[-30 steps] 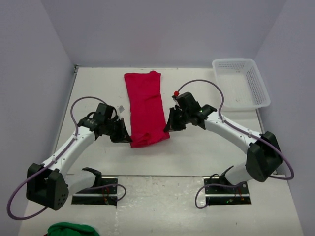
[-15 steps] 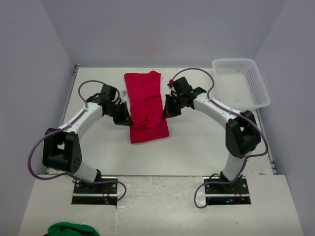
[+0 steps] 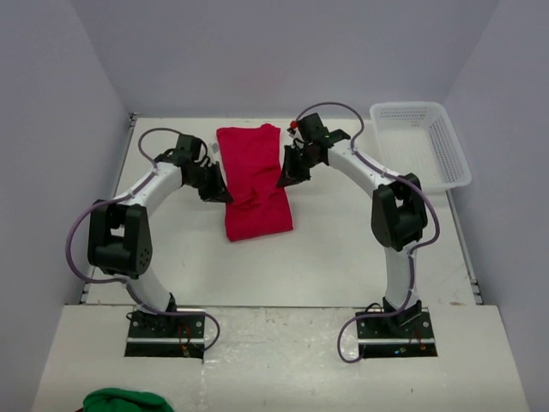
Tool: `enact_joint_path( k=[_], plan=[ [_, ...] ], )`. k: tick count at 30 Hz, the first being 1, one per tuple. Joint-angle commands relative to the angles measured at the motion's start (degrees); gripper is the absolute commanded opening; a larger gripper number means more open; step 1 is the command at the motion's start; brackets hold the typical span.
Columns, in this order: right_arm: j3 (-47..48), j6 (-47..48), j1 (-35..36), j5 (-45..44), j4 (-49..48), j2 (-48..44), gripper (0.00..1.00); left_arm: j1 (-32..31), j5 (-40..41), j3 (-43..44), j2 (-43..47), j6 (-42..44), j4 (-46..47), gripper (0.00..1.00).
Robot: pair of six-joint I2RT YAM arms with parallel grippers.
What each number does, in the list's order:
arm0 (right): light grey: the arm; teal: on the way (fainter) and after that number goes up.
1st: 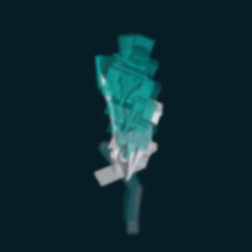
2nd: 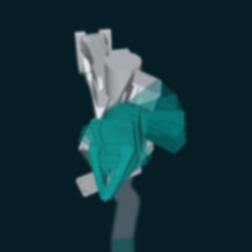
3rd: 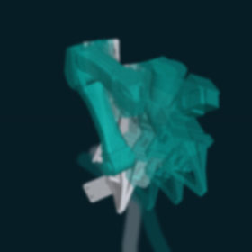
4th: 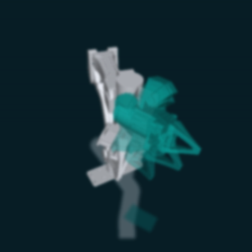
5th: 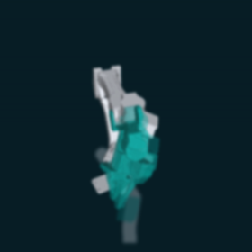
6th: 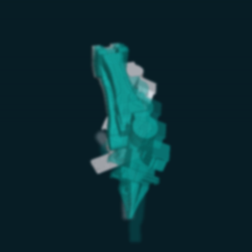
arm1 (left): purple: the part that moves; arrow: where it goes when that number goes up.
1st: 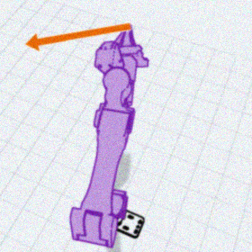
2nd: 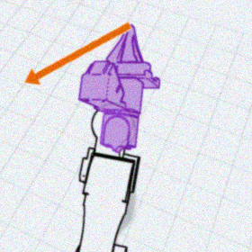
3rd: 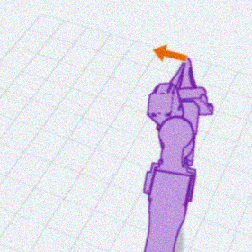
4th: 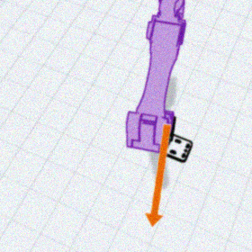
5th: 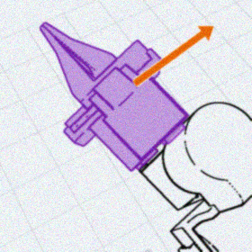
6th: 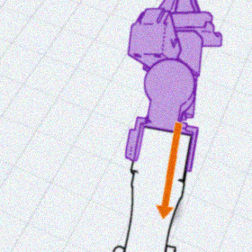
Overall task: Fold and stack the t-shirts
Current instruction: Fold the folded rectangular tshirt in 1/3 of the way
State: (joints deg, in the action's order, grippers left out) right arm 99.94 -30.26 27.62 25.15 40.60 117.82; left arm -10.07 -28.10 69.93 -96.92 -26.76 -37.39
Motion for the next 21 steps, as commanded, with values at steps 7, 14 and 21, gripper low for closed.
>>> enact_joint_path(
  k=[7,14,21],
  plan=[
    [11.23,3.54,-1.86,1.75,5.98,8.12,0.0,1.28,-1.17,5.21,-5.64,0.22,4.16,0.0],
    [18.53,5.47,-3.53,2.54,9.76,13.66,0.0,2.59,-1.78,8.64,-9.94,0.05,4.34,0.0],
    [22.58,6.44,-4.5,3.07,11.7,17.88,0.0,3.29,-2.31,9.78,-12.93,-0.57,4.96,0.0]
  ],
)
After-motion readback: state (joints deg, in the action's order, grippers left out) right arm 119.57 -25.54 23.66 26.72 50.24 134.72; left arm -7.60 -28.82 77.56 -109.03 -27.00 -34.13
